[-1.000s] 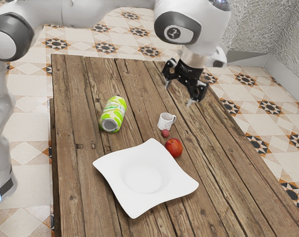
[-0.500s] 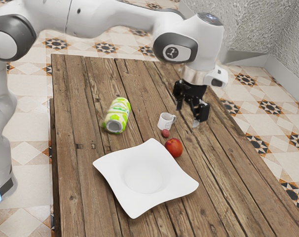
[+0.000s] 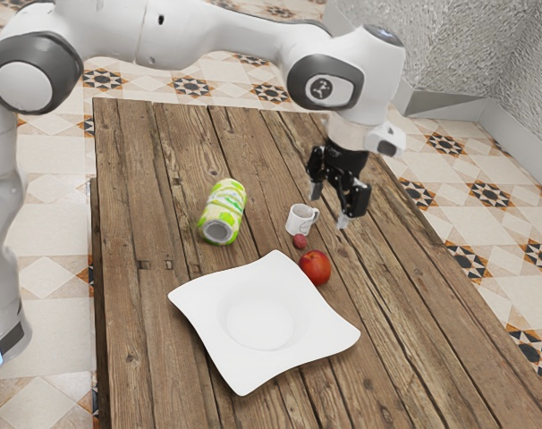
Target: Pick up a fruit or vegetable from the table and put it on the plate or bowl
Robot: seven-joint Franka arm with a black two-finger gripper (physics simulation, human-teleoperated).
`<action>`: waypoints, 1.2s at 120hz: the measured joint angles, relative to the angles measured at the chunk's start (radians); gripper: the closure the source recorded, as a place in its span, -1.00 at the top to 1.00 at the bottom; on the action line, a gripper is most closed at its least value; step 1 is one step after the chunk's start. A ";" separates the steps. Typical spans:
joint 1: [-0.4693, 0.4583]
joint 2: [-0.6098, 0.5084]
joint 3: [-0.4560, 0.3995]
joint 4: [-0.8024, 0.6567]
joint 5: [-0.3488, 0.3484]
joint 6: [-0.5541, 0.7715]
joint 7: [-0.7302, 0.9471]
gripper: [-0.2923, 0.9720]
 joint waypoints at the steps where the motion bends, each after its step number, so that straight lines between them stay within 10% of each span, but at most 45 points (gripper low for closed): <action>1: 0.001 0.002 0.000 0.000 0.000 0.001 0.002 0.49; 78: 0.055 0.146 -0.002 -0.023 -0.015 0.150 0.077 0.53; 144: 0.043 0.059 -0.004 -0.212 -0.042 0.314 0.088 0.54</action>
